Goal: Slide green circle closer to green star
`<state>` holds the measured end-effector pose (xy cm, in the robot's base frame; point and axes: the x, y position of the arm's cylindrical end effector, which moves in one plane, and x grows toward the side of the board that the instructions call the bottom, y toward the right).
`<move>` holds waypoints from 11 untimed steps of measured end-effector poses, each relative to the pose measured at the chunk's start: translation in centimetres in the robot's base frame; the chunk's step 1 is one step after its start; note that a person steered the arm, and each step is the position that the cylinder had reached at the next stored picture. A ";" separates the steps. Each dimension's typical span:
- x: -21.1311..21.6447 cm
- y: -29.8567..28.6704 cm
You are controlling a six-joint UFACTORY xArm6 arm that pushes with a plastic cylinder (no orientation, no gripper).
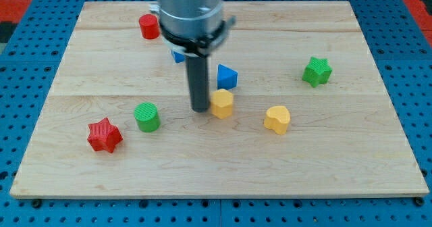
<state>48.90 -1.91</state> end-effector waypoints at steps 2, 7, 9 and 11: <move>5.1 -5.7; -4.9 -11.5; -6.6 -12.3; -8.3 -9.6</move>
<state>40.63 -11.47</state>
